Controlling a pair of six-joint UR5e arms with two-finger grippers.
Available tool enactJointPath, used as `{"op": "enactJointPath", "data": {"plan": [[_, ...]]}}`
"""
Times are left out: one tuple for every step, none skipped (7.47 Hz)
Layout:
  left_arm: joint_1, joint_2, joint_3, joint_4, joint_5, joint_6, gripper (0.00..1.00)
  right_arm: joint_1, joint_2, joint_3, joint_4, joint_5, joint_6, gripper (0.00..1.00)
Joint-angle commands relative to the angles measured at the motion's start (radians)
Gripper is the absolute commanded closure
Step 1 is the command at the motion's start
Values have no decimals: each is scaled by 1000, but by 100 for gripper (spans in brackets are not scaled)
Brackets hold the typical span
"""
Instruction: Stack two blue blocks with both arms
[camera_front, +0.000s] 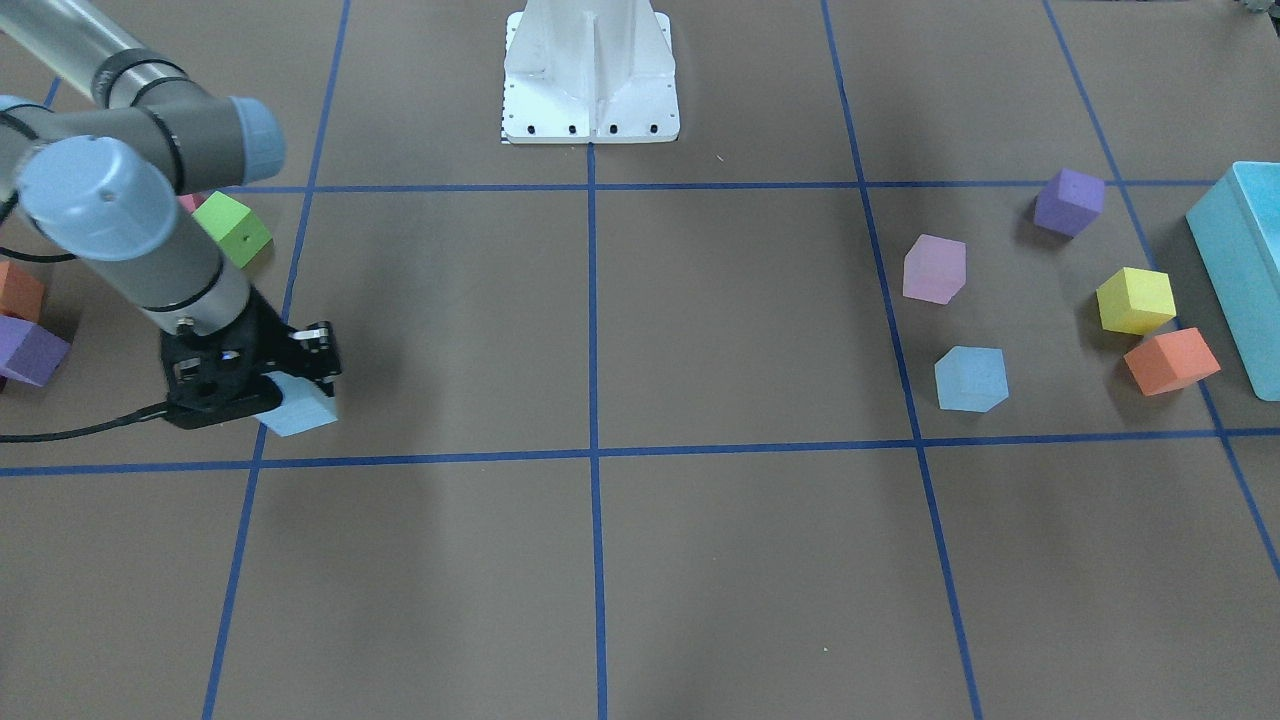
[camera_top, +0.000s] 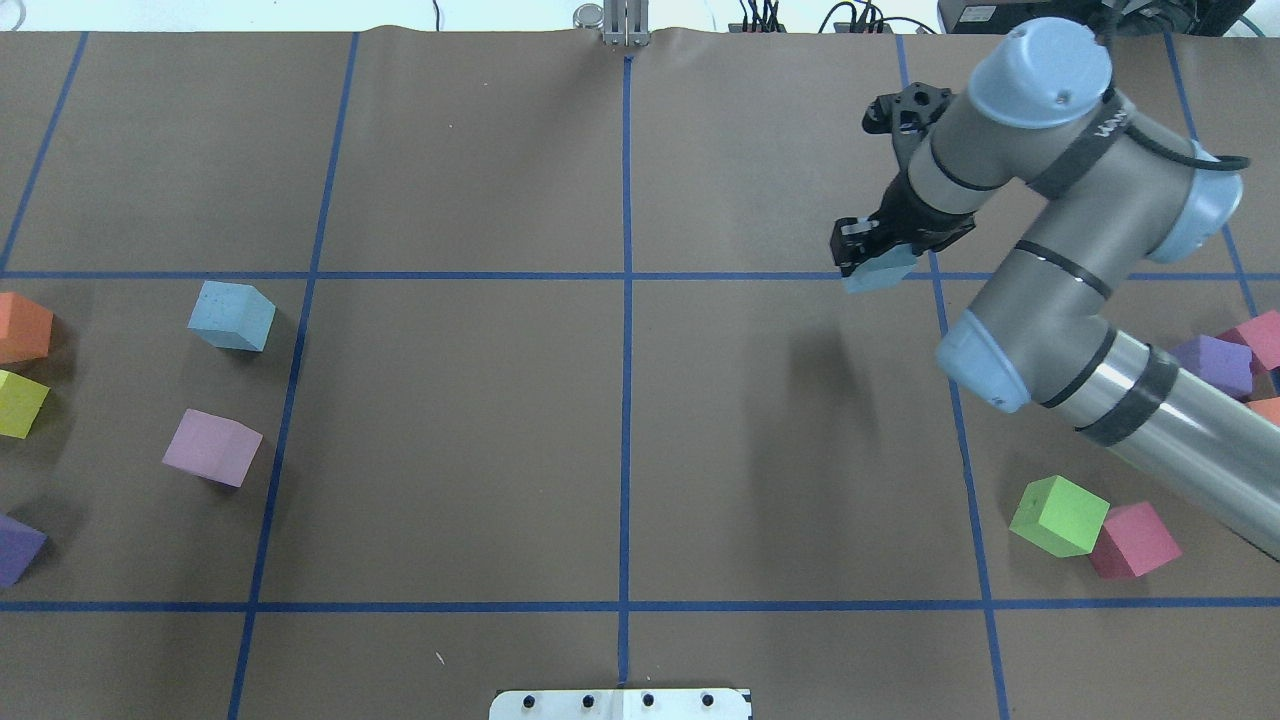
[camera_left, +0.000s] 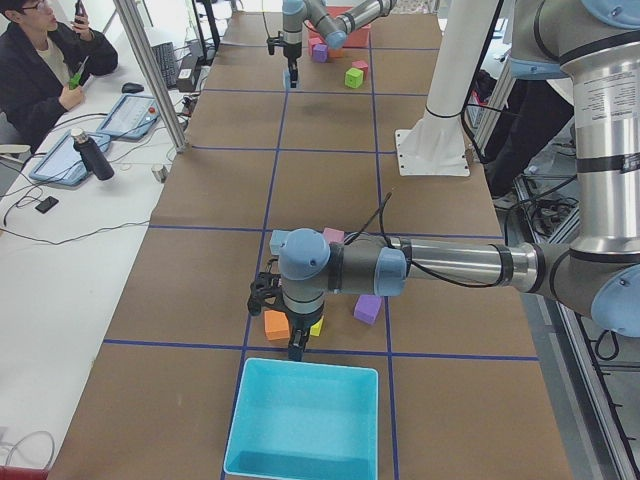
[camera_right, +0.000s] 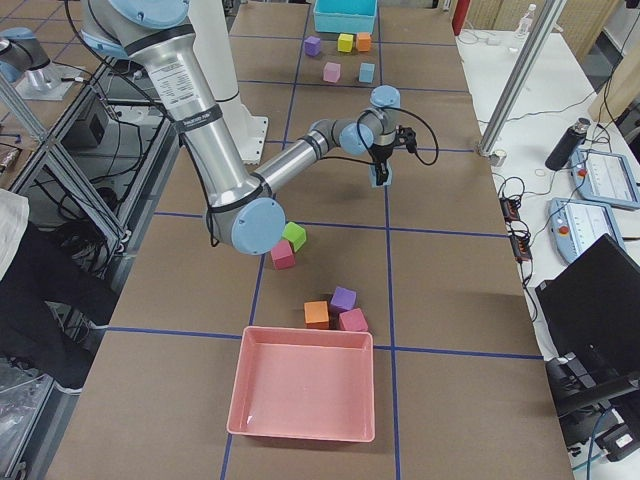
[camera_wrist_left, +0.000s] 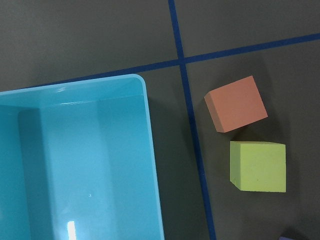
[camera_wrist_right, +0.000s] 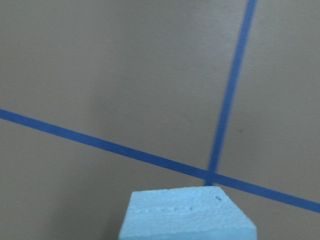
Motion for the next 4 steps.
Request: {"op": "enactJointPath", "data": {"plan": [[0, 0, 0, 0, 0, 0, 2, -174, 219, -74, -143, -140, 317, 100], [-1, 0, 0, 0, 0, 0, 2, -240, 323, -172, -160, -180, 434, 100], [0, 0, 0, 0, 0, 0, 2, -295, 378, -236, -157, -216, 472, 100], [-1, 1, 0, 0, 0, 0, 2, -326, 383, -246, -156, -222, 486, 99]]}}
